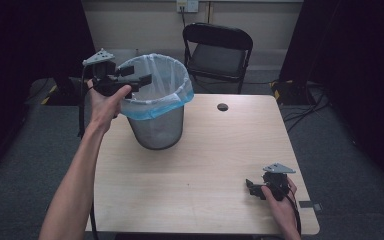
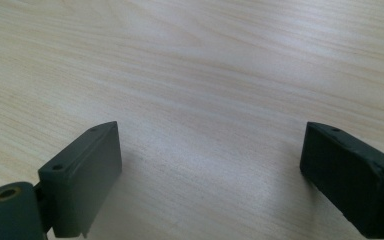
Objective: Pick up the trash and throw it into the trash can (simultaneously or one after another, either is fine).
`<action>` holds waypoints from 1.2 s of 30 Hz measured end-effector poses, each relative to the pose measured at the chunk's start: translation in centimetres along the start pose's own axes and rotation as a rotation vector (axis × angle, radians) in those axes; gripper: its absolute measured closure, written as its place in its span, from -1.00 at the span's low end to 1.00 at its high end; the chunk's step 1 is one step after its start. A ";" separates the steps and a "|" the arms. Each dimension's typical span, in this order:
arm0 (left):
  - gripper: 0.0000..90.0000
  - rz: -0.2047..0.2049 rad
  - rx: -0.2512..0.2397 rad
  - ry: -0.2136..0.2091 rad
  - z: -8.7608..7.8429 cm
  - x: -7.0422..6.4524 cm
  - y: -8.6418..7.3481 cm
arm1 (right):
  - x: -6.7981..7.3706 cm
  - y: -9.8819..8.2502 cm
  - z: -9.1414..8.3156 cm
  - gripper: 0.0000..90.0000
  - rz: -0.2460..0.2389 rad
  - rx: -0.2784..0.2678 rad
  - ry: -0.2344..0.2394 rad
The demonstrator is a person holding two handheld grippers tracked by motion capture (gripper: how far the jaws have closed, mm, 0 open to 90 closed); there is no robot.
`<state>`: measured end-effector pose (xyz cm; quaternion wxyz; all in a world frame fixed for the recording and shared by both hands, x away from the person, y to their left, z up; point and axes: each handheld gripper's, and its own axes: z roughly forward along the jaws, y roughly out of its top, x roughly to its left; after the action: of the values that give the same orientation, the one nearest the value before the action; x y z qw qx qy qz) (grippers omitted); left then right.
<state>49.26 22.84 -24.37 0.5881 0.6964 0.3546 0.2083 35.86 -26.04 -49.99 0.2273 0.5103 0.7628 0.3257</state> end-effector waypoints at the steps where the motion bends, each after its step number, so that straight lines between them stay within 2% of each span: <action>1: -0.65 0.000 0.000 0.003 0.0 0.0 0.0 | 0.0 0.0 0.0 -0.80 0.000 0.000 0.000; 6: -0.65 0.007 0.017 -0.017 -0.2 -0.3 -0.1 | 0.0 0.0 0.0 -0.80 0.000 0.000 0.000; 8: -0.65 0.006 0.015 -0.048 -0.3 -0.2 -0.1 | 0.0 0.0 0.0 -0.80 0.000 0.000 0.000; 14: -0.65 -0.002 0.025 -0.053 -0.8 -0.7 -0.1 | 0.0 0.0 0.0 -0.80 -0.001 0.000 0.000; 16: -0.64 -0.006 0.030 -0.079 -0.9 -0.8 -0.4 | 0.0 0.0 0.0 -0.80 0.000 0.000 0.000; 21: -0.64 0.002 0.031 -0.090 -1.4 -1.3 -0.8 | 0.0 0.0 0.0 -0.80 0.000 0.000 0.000; 30: -0.62 0.043 0.031 -0.134 -2.7 -2.6 -0.9 | 0.0 0.0 0.0 -0.80 0.000 0.000 0.000; 36: -0.60 0.066 0.038 -0.137 -3.3 -3.5 -1.6 | 0.0 0.0 0.0 -0.80 0.000 0.000 0.000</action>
<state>44.19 22.52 -24.73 0.5906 0.7312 0.2944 0.1728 35.86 -26.03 -50.00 0.2274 0.5102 0.7628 0.3257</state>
